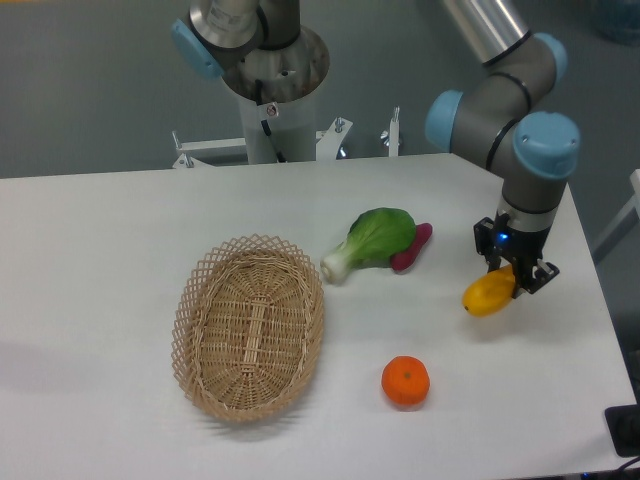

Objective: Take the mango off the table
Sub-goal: 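Lift the grasped mango and carry it toward the wicker basket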

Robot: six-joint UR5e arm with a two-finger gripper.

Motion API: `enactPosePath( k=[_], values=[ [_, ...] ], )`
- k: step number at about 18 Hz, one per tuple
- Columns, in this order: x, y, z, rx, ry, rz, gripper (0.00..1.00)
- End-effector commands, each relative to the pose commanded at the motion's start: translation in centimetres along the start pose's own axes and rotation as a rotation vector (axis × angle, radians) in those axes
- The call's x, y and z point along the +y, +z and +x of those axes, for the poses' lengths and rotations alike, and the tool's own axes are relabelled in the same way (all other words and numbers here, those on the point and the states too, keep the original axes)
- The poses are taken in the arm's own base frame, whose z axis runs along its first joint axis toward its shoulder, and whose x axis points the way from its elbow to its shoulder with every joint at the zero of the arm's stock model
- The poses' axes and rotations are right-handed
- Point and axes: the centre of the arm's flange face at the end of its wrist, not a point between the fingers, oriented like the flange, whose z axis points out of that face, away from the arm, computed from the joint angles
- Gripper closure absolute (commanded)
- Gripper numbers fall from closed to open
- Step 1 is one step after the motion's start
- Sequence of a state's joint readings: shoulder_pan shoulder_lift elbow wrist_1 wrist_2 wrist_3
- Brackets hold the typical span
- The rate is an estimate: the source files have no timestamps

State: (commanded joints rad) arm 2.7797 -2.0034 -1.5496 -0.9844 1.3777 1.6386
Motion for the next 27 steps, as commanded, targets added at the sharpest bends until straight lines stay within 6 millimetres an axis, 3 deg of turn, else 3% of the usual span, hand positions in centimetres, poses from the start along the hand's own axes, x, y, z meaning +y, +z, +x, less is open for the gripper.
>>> enactPosePath(
  k=[2, 6, 12, 20, 27],
  values=[
    [-2.8, -1.8, -0.5, 0.002, -0.060, 0.028, 0.52],
    [-9.2, -4.1, 0.8, -0.013, -0.086, 0.083, 0.52],
    [-14.7, -6.6, 3.1, -0.023, -0.178, 0.129, 0.52],
    [-16.7, -7.7, 4.0, -0.032, -0.189, 0.138, 0.52],
    [-16.7, -7.8, 4.2, -0.032, -0.189, 0.135, 0.52]
  ],
)
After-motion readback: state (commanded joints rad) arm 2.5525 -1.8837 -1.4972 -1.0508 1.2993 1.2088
